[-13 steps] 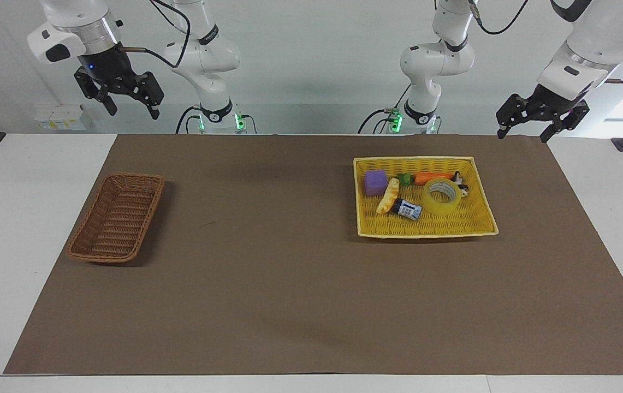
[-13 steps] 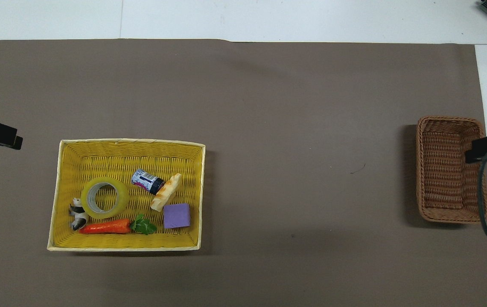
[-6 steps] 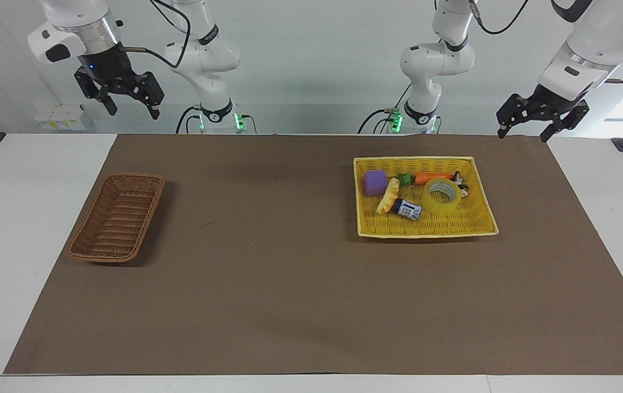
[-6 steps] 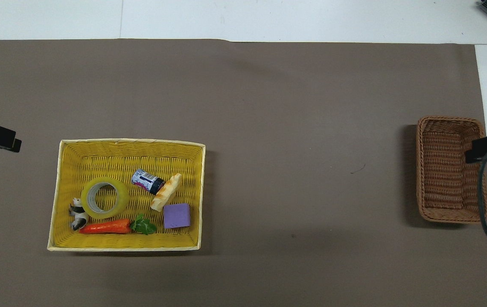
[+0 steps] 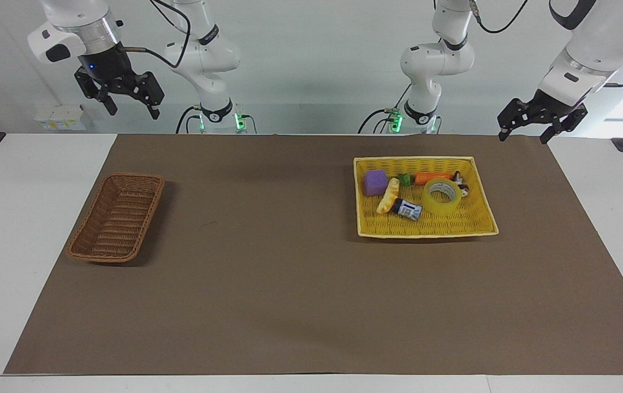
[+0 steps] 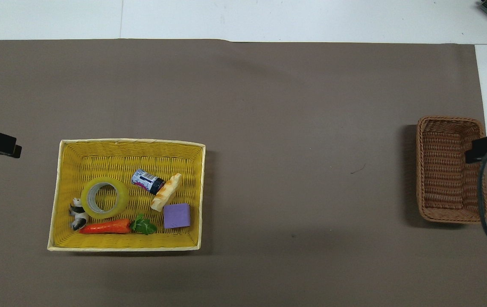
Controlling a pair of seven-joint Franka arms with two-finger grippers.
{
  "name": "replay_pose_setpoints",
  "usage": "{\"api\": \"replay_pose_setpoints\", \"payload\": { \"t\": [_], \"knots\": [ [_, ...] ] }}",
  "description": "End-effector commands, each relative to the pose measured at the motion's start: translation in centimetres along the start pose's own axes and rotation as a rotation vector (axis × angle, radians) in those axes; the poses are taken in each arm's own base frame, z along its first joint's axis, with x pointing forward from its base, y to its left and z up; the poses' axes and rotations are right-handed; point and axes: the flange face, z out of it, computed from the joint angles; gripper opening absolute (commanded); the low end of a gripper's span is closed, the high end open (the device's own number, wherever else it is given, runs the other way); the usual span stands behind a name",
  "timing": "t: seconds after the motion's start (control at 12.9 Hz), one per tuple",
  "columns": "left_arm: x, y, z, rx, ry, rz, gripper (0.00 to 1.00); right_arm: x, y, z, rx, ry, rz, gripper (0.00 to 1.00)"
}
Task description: Move tape to another basket
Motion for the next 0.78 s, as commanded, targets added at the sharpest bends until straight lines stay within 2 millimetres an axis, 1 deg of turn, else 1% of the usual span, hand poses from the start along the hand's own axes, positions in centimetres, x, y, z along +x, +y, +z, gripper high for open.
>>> {"api": "replay_pose_setpoints", "payload": {
  "t": [0.0, 0.16, 0.31, 0.54, 0.62, 0.7],
  "knots": [
    [-0.6, -0.3, 0.6, 0.02, 0.017, 0.001, 1.0, 0.0, 0.3, -0.2, 0.019, -0.002, -0.013, 1.0],
    [-0.4, -0.4, 1.5, 0.019, 0.009, -0.008, 1.0, 0.0, 0.3, -0.2, 0.019, -0.002, -0.012, 1.0],
    [-0.2, -1.3, 2.9, 0.018, 0.009, -0.034, 1.0, 0.0, 0.3, -0.2, 0.019, -0.002, -0.013, 1.0],
    [-0.3, -1.4, 3.5, 0.019, 0.014, -0.039, 1.0, 0.0, 0.3, -0.2, 0.019, -0.002, -0.012, 1.0],
    [-0.3, -1.4, 4.2, 0.019, 0.006, -0.04, 1.0, 0.0, 0.3, -0.2, 0.019, -0.002, -0.012, 1.0],
    [-0.1, -1.4, 5.4, 0.018, 0.002, -0.037, 1.0, 0.0, 0.3, -0.2, 0.019, -0.002, -0.013, 1.0]
  ]
}}
